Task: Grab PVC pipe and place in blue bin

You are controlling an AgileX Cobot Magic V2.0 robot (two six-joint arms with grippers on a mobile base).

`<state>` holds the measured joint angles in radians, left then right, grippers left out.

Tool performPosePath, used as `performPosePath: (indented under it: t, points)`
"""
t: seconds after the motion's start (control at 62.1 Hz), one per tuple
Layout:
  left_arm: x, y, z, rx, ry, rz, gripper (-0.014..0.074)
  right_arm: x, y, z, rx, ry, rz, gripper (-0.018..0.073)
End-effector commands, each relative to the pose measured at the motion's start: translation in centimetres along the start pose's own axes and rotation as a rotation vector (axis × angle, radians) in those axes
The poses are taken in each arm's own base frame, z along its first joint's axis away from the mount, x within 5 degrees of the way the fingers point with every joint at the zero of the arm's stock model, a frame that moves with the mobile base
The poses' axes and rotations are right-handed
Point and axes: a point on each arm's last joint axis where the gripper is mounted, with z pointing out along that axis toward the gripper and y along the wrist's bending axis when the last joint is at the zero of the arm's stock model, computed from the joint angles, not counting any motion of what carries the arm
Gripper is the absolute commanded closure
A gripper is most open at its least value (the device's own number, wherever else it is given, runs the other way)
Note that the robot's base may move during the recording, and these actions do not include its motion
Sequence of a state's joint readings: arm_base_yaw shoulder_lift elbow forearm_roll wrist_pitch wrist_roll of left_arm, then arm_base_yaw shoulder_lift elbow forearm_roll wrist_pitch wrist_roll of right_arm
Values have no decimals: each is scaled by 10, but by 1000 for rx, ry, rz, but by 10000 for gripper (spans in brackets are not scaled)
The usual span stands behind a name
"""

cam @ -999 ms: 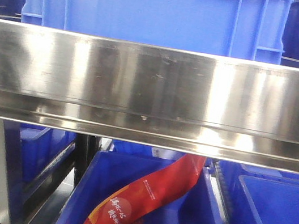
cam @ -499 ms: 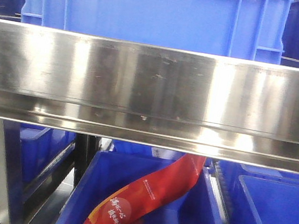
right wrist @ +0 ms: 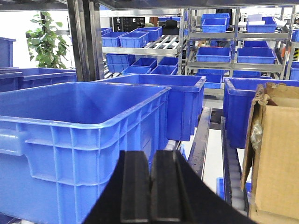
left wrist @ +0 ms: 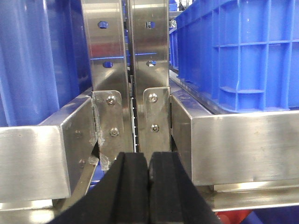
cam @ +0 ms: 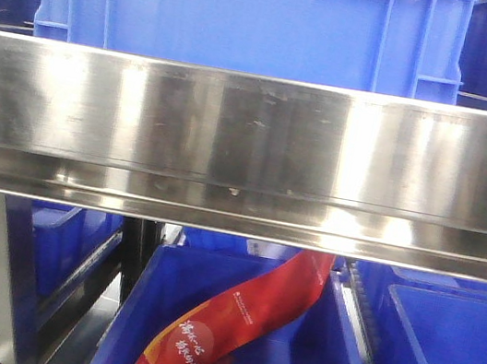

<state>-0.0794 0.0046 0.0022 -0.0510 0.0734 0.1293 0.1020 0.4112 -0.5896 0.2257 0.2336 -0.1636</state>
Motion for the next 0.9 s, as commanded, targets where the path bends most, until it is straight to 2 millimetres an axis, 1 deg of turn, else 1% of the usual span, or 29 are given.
performPosePath:
  t: [0.0,0.886]
  points:
    - [-2,0,0,-5,-16,-3,708,-1,-1,-1,9,-17,-13,722]
    - [-2,0,0,-5,-16,-3,708,-1,-1,-1,9,-17,-13,722]
